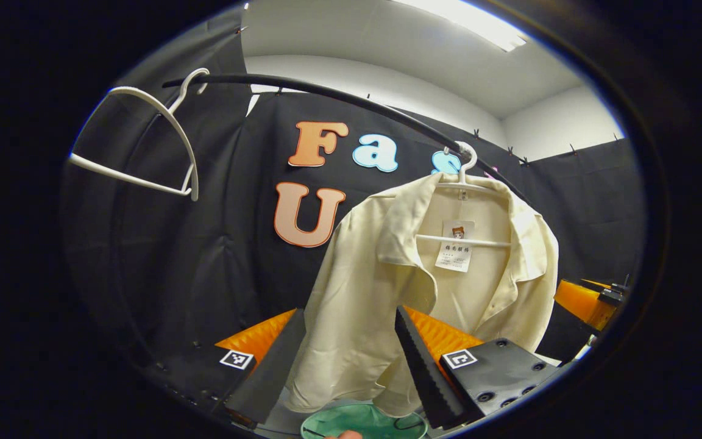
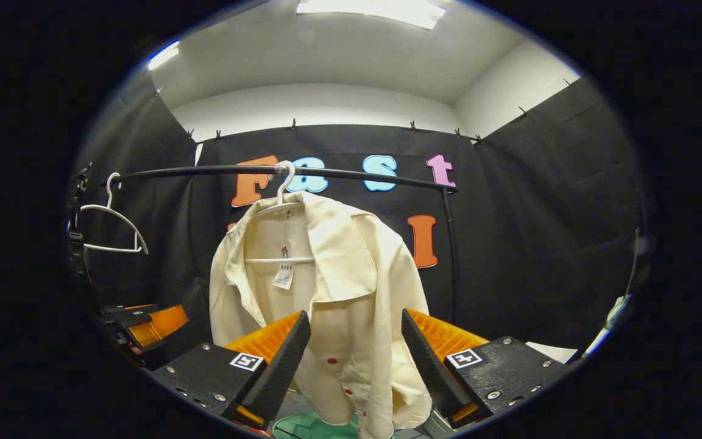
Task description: Grasp the clothes on the hanger with both hands and then place them into the laundry hamper below.
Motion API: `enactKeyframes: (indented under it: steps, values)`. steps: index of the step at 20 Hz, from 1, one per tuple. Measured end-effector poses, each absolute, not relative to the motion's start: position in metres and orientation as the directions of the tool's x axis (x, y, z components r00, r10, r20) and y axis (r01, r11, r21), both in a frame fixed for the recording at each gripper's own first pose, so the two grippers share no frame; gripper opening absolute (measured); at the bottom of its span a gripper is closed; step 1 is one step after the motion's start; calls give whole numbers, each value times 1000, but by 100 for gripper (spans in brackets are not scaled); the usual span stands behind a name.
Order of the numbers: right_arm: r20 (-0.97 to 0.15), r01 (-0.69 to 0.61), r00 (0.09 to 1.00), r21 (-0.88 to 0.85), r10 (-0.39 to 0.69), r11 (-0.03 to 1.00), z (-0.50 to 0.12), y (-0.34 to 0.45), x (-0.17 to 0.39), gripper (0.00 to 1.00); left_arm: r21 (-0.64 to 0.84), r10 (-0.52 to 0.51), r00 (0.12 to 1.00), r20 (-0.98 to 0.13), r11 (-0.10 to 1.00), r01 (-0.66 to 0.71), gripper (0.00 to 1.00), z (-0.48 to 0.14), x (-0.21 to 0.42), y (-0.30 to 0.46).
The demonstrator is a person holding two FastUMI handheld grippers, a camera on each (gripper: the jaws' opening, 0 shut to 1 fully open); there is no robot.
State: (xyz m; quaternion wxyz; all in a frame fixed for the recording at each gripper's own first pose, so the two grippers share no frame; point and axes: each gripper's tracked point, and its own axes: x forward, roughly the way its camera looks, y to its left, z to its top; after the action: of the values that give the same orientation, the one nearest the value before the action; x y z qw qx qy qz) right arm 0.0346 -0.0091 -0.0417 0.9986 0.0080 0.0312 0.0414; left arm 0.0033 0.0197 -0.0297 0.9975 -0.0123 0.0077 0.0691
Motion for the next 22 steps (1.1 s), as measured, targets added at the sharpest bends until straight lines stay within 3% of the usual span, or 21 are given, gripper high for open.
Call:
enactKeyframes:
  steps: [2, 12, 19, 20, 22]
  values:
    - [-76, -62, 995, 20, 64, 998, -49, -1, 37, 93, -3, 123, 992, -18, 992, -123, 97, -27, 7, 25]
    - [-83, -88, 993, -7, 88, 996, -58, 53, 72, 93, 20, 63, 997, 47, 998, -64, 96, -11, 15, 25]
    - [-126, 67, 990, 16, -64, 998, -95, 43, 132, 94, 31, 108, 992, 71, 993, -111, 97, -4, -1, 47]
    - [-126, 106, 986, 7, -104, 994, -99, 32, 139, 93, 34, 119, 990, 74, 992, -122, 93, -3, -4, 52]
    - [-117, 152, 981, -7, -152, 988, -99, 15, 146, 93, 36, 143, 987, 75, 989, -146, 97, -4, -9, 61]
